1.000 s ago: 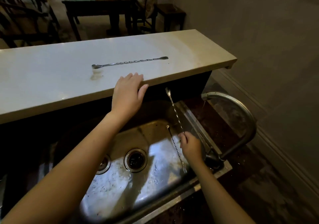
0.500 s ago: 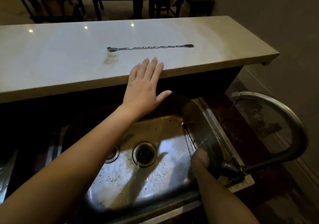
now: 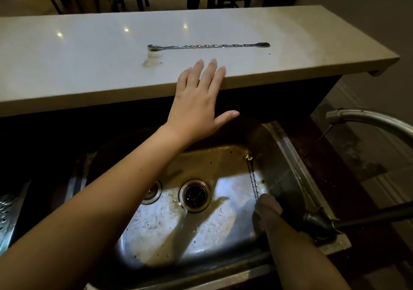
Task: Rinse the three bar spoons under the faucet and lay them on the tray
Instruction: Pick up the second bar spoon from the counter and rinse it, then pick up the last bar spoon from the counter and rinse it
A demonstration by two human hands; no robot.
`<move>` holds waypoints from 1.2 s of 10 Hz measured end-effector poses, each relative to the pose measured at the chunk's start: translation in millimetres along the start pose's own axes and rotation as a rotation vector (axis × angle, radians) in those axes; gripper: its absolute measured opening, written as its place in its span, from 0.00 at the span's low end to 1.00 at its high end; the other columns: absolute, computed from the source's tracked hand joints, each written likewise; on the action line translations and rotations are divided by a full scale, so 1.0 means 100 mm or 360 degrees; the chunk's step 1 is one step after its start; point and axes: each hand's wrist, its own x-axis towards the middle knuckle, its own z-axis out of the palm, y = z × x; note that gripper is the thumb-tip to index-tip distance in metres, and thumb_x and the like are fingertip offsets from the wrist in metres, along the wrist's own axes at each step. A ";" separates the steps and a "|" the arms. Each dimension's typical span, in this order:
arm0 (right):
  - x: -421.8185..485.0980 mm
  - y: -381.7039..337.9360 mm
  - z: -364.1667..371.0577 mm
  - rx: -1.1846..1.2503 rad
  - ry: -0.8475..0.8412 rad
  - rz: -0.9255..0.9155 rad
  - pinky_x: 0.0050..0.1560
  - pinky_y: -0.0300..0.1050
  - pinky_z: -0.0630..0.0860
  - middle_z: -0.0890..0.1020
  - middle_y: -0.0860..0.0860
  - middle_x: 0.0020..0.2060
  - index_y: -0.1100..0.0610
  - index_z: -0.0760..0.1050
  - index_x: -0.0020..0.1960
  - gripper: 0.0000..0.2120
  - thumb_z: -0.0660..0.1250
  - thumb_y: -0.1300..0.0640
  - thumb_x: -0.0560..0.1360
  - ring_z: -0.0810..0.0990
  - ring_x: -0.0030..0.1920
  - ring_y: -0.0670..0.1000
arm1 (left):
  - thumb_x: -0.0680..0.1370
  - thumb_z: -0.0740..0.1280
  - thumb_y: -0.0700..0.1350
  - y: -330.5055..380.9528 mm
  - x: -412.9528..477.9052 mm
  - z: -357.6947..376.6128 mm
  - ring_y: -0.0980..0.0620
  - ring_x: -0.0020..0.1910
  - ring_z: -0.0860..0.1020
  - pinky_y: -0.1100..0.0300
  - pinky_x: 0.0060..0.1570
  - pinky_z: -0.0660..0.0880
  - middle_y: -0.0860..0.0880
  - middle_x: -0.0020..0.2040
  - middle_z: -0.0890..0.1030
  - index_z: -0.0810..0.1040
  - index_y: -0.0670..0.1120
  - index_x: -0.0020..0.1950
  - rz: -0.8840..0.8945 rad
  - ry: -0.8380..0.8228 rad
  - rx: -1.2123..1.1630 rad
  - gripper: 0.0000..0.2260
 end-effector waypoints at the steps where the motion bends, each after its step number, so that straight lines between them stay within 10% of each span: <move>1: 0.25 -0.04 -0.10 -0.0739 -0.0122 -0.0326 0.27 0.22 0.68 0.72 0.59 0.68 0.64 0.67 0.70 0.19 0.52 0.61 0.81 0.71 0.68 0.56 | 0.73 0.54 0.68 0.00 0.00 -0.05 0.40 0.76 0.53 0.45 0.73 0.50 0.43 0.77 0.56 0.53 0.44 0.76 0.0008 -0.0065 0.0006 0.40; 2: 0.12 -0.14 -0.26 -0.0882 -0.0092 -0.0327 0.61 0.44 0.72 0.73 0.59 0.66 0.64 0.69 0.68 0.18 0.55 0.57 0.80 0.73 0.65 0.57 | 0.72 0.54 0.69 0.02 0.01 -0.11 0.40 0.76 0.50 0.44 0.73 0.48 0.42 0.78 0.53 0.51 0.43 0.77 0.0019 -0.0165 0.0007 0.42; 3: -0.23 -0.41 -0.58 -0.1047 -0.0062 -0.0523 0.64 0.50 0.72 0.75 0.59 0.64 0.62 0.69 0.67 0.20 0.56 0.52 0.80 0.75 0.62 0.58 | 0.72 0.55 0.69 0.03 0.01 -0.19 0.40 0.77 0.48 0.45 0.74 0.46 0.42 0.78 0.51 0.48 0.43 0.77 0.0023 -0.0237 0.0001 0.43; 7: -1.66 -1.66 -2.02 -0.0758 0.0865 -0.1217 0.32 0.43 0.69 0.76 0.55 0.39 0.61 0.75 0.46 0.10 0.57 0.57 0.79 0.76 0.39 0.56 | 0.75 0.59 0.63 -0.20 0.08 -0.41 0.49 0.77 0.44 0.51 0.75 0.42 0.46 0.79 0.46 0.47 0.45 0.77 0.0082 -0.0449 -0.0304 0.39; 9: -1.38 -2.33 -2.09 -0.1003 0.1101 -0.1432 0.53 0.51 0.74 0.77 0.58 0.58 0.60 0.71 0.61 0.15 0.54 0.66 0.77 0.74 0.57 0.59 | 0.74 0.58 0.65 -0.22 0.09 -0.39 0.49 0.77 0.42 0.51 0.74 0.40 0.46 0.79 0.44 0.46 0.45 0.78 0.0091 -0.0469 -0.0345 0.41; 12: -1.18 -2.67 -2.24 -0.1557 0.1017 -0.1532 0.42 0.47 0.68 0.77 0.55 0.49 0.57 0.70 0.50 0.04 0.60 0.61 0.75 0.75 0.47 0.56 | 0.74 0.58 0.65 -0.27 0.10 -0.31 0.51 0.77 0.41 0.52 0.74 0.38 0.47 0.79 0.44 0.46 0.46 0.78 0.0116 -0.0436 -0.0392 0.41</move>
